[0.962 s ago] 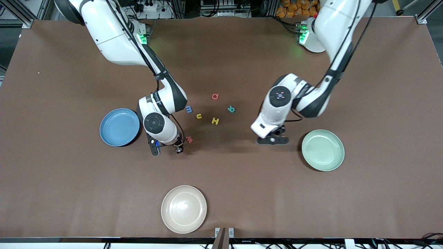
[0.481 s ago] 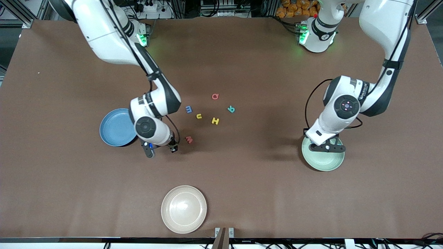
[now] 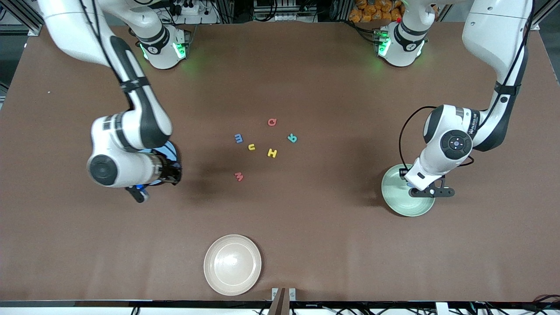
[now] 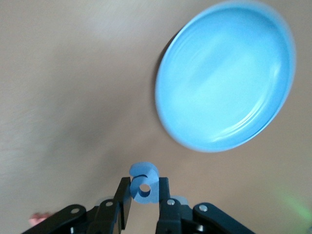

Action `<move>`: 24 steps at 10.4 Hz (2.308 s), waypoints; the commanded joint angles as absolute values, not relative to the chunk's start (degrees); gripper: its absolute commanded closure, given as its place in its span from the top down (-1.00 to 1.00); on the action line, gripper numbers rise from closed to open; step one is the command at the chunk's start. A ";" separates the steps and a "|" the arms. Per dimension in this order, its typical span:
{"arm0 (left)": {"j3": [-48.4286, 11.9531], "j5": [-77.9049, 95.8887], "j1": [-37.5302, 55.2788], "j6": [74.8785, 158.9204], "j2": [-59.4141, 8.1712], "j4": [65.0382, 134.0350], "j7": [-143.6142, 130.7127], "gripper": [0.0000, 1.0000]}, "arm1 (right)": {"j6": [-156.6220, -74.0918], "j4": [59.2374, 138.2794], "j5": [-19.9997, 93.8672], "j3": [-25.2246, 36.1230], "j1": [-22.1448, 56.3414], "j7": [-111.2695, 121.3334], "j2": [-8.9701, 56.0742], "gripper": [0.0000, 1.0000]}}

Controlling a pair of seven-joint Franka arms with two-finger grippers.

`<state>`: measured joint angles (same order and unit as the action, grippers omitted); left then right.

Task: Sort upper and lower case letters into plates

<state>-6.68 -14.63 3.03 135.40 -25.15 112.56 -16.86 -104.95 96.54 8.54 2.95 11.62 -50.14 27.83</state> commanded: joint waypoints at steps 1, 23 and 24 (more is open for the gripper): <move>-6.50 -14.42 7.54 135.26 -23.82 112.50 -19.32 1.00 | -106.78 105.00 9.32 7.36 10.64 -34.87 23.74 -1.00; -9.05 -1.23 40.52 134.65 -38.41 101.34 -79.72 0.81 | -123.47 82.18 9.93 0.18 21.53 -102.10 41.30 1.00; -9.05 -1.23 40.52 134.91 -38.58 101.34 -79.72 0.80 | -123.83 82.18 9.84 0.18 21.88 -101.35 41.48 1.00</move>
<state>-9.57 -2.12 40.05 134.81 -38.53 101.24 -80.92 -123.28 84.18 9.49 0.22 21.41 -99.27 39.94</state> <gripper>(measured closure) 0.053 0.000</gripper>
